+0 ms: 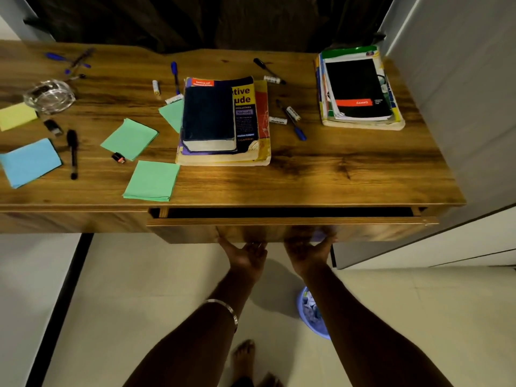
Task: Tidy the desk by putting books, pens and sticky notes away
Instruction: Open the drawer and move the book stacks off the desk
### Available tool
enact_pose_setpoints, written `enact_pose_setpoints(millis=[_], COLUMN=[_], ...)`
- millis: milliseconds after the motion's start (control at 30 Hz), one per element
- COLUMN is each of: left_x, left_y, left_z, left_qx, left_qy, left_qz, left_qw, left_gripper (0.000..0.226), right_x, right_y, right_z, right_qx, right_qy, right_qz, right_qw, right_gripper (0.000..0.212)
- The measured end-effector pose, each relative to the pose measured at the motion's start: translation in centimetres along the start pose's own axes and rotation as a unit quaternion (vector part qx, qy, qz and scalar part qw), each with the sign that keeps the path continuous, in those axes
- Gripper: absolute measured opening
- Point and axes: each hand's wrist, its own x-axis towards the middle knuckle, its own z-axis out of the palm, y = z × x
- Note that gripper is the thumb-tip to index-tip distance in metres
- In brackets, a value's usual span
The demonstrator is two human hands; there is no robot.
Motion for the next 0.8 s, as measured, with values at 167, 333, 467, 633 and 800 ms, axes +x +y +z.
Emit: enact_pose_setpoints(millis=[167, 333, 467, 633, 800], left_x=[-1.4, -3.4, -5.2, -7.5, -9.8], left_y=[-1.4, -2.5, -3.7, -5.9, -8.0], left_z=[-1.7, -3.4, -5.0, -7.7, -10.2], left_qx=[-0.003, -0.015, -0.014, -0.015, -0.004], left_qy=[0.006, 0.016, 0.006, 0.008, 0.021], left_qz=[0.006, 0.004, 0.009, 0.026, 0.036], left_qw=[1.000, 1.000, 1.000, 1.000, 0.999], left_gripper=[0.113, 0.111, 0.105, 0.099, 0.097], right_x=[-2.3, -5.0, -7.3, -9.6, -12.3], right_y=[0.4, 0.6, 0.8, 1.4, 1.9], right_z=[-1.8, -3.7, -5.4, -8.7, -11.4], right_qx=[0.000, 0.016, 0.029, 0.027, 0.004], right_qy=[0.009, 0.007, -0.007, -0.001, 0.026], right_qz=[-0.003, 0.002, 0.011, 0.030, 0.028], right_qw=[1.000, 1.000, 0.999, 0.999, 0.999], right_gripper=[0.080, 0.062, 0.053, 0.065, 0.074])
